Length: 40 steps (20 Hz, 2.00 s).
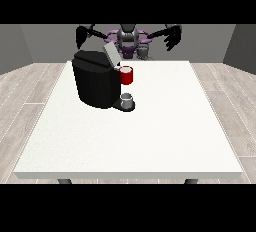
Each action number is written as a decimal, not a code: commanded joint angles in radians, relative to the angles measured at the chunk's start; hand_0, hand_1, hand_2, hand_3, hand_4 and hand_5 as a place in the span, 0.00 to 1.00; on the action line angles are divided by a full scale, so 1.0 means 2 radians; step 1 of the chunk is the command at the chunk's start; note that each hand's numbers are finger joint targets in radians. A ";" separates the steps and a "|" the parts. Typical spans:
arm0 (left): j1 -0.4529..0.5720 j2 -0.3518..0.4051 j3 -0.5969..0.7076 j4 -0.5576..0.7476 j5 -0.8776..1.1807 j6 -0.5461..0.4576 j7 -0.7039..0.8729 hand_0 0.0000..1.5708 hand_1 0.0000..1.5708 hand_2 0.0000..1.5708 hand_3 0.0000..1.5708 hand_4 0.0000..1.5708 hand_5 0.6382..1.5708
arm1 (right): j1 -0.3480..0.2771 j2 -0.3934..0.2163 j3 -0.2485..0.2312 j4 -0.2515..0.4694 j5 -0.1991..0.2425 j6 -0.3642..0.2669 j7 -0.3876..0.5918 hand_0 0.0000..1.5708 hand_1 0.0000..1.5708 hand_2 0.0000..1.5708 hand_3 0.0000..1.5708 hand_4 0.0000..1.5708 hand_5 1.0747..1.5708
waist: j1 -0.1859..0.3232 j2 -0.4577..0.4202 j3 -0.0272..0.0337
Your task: Insert the coffee pod into the coffee machine and close the lid
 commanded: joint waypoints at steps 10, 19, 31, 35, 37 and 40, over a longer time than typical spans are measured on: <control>0.097 -0.038 -0.032 -0.080 0.085 -0.019 0.044 0.00 0.00 0.00 0.00 0.25 1.00 | -0.031 -0.064 -0.024 0.004 -0.020 0.065 0.009 0.00 0.00 0.00 0.00 0.00 1.00 | 0.065 -0.029 0.0009; 0.134 -0.038 -0.103 -0.149 0.135 -0.004 0.044 0.00 0.00 0.00 0.00 0.25 1.00 | -0.125 -0.059 -0.074 0.072 -0.074 0.063 0.054 0.00 0.00 0.00 0.00 0.12 1.00 | 0.095 0.026 0.0009; 0.209 -0.038 -0.141 -0.329 0.174 -0.010 0.144 0.00 0.00 0.00 0.00 0.17 1.00 | -0.165 -0.077 -0.072 0.143 -0.073 0.075 0.050 0.00 0.00 0.00 0.00 0.00 1.00 | 0.112 0.053 0.0009; 0.231 -0.031 -0.128 -0.347 0.168 -0.009 0.096 0.00 0.00 0.00 0.00 0.22 1.00 | -0.182 -0.056 -0.043 0.130 -0.061 0.076 0.032 0.00 0.00 0.00 0.00 0.00 1.00 | 0.088 0.089 0.0008; 0.226 -0.016 -0.120 -0.362 0.183 -0.019 0.118 0.00 0.00 0.00 0.00 0.22 1.00 | -0.222 -0.056 -0.046 0.135 -0.062 0.062 0.055 0.00 0.00 0.00 0.00 0.00 1.00 | 0.087 0.097 0.0007; 0.244 -0.022 -0.130 -0.375 0.178 -0.008 0.107 0.00 0.00 0.00 0.00 0.24 1.00 | -0.237 -0.059 -0.038 0.141 -0.057 0.068 0.059 0.00 0.00 0.00 0.00 0.00 1.00 | 0.079 0.106 0.0007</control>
